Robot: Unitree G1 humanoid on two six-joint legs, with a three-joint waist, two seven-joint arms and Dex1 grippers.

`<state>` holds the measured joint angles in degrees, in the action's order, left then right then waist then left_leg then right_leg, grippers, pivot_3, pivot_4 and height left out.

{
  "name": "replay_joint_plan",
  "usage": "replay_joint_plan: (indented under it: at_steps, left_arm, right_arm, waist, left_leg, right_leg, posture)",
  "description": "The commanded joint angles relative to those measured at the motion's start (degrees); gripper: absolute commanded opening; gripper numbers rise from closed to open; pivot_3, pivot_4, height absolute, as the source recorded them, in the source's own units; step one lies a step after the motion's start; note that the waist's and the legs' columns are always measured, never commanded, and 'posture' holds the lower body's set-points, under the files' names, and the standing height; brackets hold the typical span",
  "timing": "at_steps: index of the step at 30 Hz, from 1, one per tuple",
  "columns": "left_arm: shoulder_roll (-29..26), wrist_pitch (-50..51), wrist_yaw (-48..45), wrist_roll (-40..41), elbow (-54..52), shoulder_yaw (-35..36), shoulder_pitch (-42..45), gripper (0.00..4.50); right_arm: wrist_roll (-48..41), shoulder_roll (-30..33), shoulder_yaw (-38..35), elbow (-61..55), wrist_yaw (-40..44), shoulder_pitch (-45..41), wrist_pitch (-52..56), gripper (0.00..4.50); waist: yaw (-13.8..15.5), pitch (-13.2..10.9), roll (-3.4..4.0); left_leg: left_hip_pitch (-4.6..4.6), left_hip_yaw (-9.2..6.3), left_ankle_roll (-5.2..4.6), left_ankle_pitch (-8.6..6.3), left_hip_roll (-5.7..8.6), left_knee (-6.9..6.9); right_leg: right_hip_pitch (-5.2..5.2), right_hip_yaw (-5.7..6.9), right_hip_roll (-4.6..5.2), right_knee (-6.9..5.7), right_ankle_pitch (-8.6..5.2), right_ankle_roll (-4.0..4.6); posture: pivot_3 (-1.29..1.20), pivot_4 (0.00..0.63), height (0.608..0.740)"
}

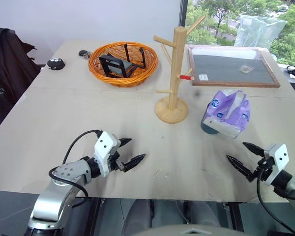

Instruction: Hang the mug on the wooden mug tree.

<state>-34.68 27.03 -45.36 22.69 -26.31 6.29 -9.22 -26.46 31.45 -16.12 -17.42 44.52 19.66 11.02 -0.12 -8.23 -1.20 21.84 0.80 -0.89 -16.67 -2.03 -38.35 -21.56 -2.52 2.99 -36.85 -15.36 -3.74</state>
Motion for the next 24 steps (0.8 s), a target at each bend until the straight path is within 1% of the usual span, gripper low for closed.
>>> replay_joint_plan:
  at_steps: [1,20,22,24]
  left_arm:
    - [-1.2,-1.3,-1.2,1.0,-1.4,0.6,0.8,4.45]
    - [-1.6,-1.8,-4.4,1.0,0.5,-0.4,3.2,4.45]
    - [-1.8,-2.6,-5.4,1.1,0.5,-0.5,3.6,4.45]
    - [-2.2,-2.5,-7.2,3.0,-0.4,0.0,4.3,4.45]
  right_arm:
    - [-0.6,0.6,-2.2,-1.0,0.1,0.1,-0.8,4.5]
    - [0.8,0.6,-4.6,-3.8,-2.4,2.3,-3.0,4.5]
    - [3.2,1.3,-5.0,-4.4,-2.5,2.9,-5.1,4.5]
    - [5.8,2.5,-6.6,-7.1,-2.5,4.2,-7.7,4.5]
  waist:
    - [0.0,0.0,0.0]
    - [-0.1,0.0,0.0]
    - [-0.1,0.0,0.0]
    - [0.0,0.0,0.01]
  left_leg:
    - [0.0,0.0,0.0,0.0,0.0,0.0]
    - [0.01,0.02,0.0,0.0,0.01,0.01]
    - [0.01,0.02,0.0,0.0,0.01,0.01]
    - [0.01,0.03,0.0,0.0,0.02,0.01]
  right_leg:
    - [0.0,0.0,0.0,0.0,0.0,0.0]
    - [-0.01,-0.02,0.0,0.02,0.0,0.0]
    - [-0.01,-0.02,0.0,0.02,0.0,0.0]
    - [-0.01,-0.01,0.0,0.02,0.0,0.0]
  posture:
    - [0.0,0.15,0.737]
    - [0.0,0.15,0.737]
    - [0.0,0.15,0.737]
    - [0.0,0.15,0.737]
